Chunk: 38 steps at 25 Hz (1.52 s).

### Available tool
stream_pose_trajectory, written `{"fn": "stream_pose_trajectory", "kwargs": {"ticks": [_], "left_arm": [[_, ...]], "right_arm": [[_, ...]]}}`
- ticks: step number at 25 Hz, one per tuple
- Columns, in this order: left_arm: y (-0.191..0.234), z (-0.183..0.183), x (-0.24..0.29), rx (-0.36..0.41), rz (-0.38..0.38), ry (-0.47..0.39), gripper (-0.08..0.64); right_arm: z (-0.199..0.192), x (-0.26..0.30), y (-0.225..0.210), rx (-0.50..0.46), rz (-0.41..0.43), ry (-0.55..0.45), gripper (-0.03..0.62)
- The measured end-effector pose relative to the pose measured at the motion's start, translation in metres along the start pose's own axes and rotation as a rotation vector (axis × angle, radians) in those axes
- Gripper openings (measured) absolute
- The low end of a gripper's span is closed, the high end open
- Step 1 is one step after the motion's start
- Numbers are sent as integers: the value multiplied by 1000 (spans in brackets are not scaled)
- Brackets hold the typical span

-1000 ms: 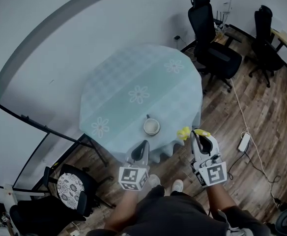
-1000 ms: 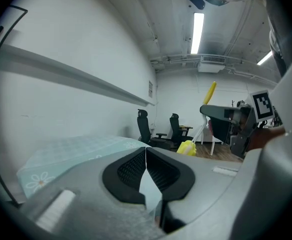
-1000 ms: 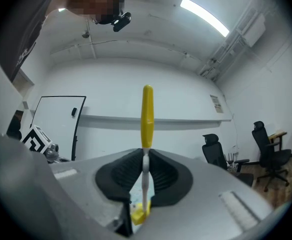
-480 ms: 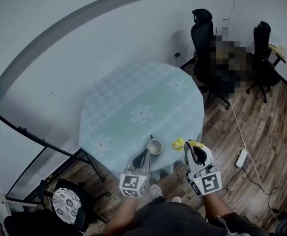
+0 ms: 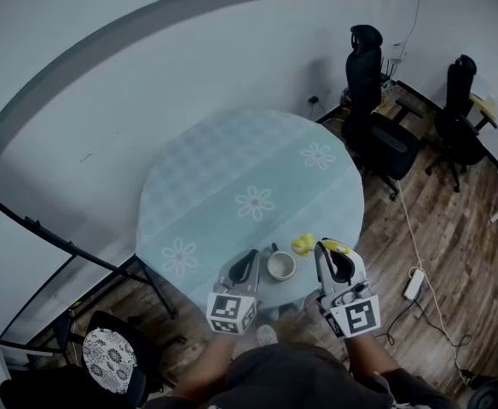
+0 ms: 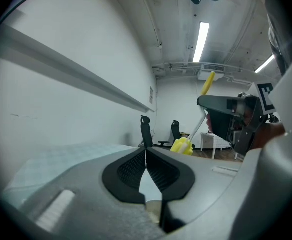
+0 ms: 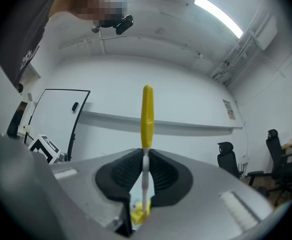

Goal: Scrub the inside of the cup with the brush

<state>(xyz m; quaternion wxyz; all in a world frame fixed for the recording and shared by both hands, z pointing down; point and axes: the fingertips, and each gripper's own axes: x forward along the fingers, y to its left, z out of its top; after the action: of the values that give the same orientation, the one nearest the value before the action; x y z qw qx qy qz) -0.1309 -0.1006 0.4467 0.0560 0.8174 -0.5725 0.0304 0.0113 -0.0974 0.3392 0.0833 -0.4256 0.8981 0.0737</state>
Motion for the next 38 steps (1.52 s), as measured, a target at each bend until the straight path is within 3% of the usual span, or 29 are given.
{"fn": "stream_pose_trajectory", "kwargs": {"ticks": [5,10,22,26,37,38], "left_arm": [[24,4,1,24,-17,-35,6],[32,-9,11,12,-20,-18,6],[21,-57,54,-6,-28,76,6],[17,-80,52,-18,2,94,21],[-13,-166,77,-40,32,317,597],[-14,-175,80,-36,27,339,601]], "right_arm": [[-5,21,15,-19,-15,7,40],[-18,32,18,-29,-7,33,40],[-59,56,-20,25,33,83,40],[-75,53,-31,71,36,122,40],[-104,55,-64,97,78,162,40],[-107,57,-65,95,83,165,40]]}}
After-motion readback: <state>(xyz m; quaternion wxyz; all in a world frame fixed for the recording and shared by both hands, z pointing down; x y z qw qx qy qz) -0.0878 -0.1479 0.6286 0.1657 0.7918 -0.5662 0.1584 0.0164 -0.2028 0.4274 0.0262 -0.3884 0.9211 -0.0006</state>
